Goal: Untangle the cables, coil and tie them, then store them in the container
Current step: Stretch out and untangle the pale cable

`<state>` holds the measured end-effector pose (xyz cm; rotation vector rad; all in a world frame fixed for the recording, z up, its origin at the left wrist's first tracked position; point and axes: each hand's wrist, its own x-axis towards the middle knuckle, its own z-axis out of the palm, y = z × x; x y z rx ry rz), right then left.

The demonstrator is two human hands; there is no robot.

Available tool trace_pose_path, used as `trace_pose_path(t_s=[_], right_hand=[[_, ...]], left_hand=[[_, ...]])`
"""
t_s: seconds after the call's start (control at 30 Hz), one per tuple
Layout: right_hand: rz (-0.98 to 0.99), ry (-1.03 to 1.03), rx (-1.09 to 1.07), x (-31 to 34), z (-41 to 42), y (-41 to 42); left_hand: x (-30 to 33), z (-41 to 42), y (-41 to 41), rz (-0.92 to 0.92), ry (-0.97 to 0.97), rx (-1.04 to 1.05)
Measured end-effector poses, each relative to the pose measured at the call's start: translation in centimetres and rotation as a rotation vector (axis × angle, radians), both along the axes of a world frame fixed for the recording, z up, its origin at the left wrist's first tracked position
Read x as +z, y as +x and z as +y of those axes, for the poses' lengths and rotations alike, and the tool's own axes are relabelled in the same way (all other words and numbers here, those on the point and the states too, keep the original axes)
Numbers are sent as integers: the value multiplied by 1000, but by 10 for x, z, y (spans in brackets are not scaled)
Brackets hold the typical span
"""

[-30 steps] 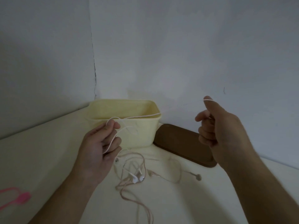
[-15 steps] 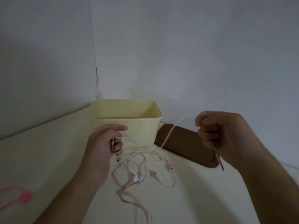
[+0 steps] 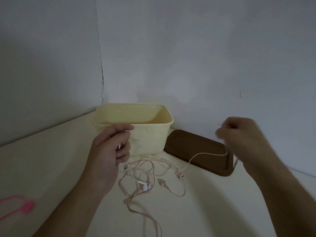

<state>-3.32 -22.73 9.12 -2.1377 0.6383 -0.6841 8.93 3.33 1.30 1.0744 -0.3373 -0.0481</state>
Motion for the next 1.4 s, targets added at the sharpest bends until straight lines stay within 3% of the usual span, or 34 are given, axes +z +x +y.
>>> trace_pose_path(t_s=[0.1,0.17,0.3,0.4,0.47,0.63,0.8,0.87,1.07,1.23,1.4], right_hand=[[519,-249,233,-13,18,7],[761,-403,279,-21,30,9],[868,-644,281,-23,52,4],[938,-655,414,-22,59,5],[828,-506,562,-20,65,7],[221,-97,644,-38,94,20],[45,528,632,-28,89,17],[-14,680,635,-19,78,12],[-413,913,692,17,48,-2],[-660,983,558,32,31,-15],[-850,1073,408,33,18,-18]], left_hand=[[1,-1,-5,-64,21,-89],[1,0,-6,-69,24,-92],[3,3,-6,-68,-17,-118],[5,2,-9,-103,-20,-155],[5,2,-11,-114,-13,-172],[2,1,-12,-147,-9,-211],[2,2,-9,-133,-24,-182],[1,2,-7,-151,7,-154],[-1,-6,-13,-202,317,55],[-1,-5,-3,-31,201,38],[-2,-1,0,-4,142,72]])
